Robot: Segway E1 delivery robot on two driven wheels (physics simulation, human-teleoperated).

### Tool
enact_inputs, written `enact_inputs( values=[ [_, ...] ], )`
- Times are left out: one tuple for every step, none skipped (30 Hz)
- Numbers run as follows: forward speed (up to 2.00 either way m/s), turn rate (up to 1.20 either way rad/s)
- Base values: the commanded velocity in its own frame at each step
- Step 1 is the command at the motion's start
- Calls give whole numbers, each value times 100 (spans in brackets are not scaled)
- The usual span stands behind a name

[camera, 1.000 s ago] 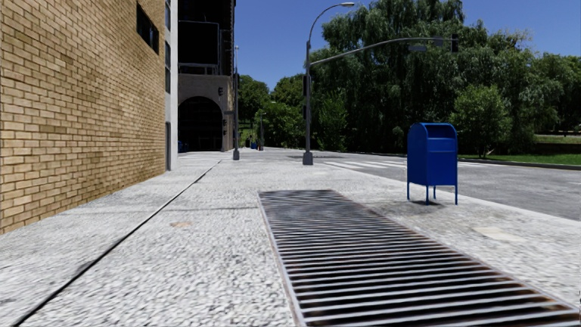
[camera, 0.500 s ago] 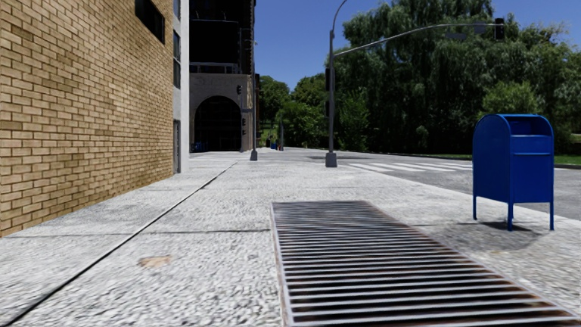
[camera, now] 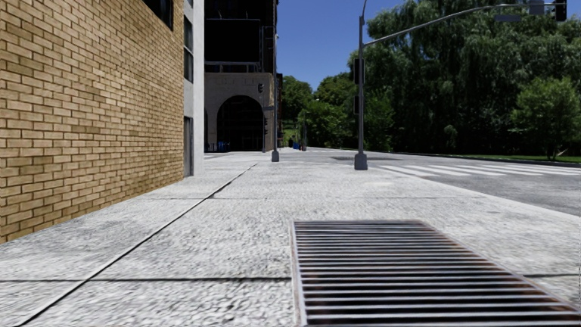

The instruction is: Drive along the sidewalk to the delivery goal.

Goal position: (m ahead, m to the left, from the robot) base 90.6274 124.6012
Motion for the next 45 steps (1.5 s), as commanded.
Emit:
enact_inputs(
  values=[
    [200, 54],
    [200, 54],
    [200, 53],
    [200, 53],
    [200, 42],
    [200, 29],
    [200, 22],
    [200, 22],
    [200, 20],
    [200, 20],
    [200, 20],
    [200, 20],
    [200, 20],
    [200, 0],
    [200, 0],
    [200, 0],
    [200, 0],
    [200, 0],
    [200, 0],
    [200, 0],
    [200, 0],
    [200, 0],
    [200, 0],
    [200, 0],
    [200, 0],
    [200, 0],
    [200, 0],
    [200, 0],
    [200, 0],
    [200, 0],
    [200, 0],
    [200, 0],
    [200, 0],
    [200, 0],
    [200, 0],
    [200, 0],
    [200, 0],
    [200, 0],
    [200, 0],
    [200, 0],
    [200, 0],
    [200, 0],
    [200, 0],
    [200, 0],
    [200, 0]
  ],
)
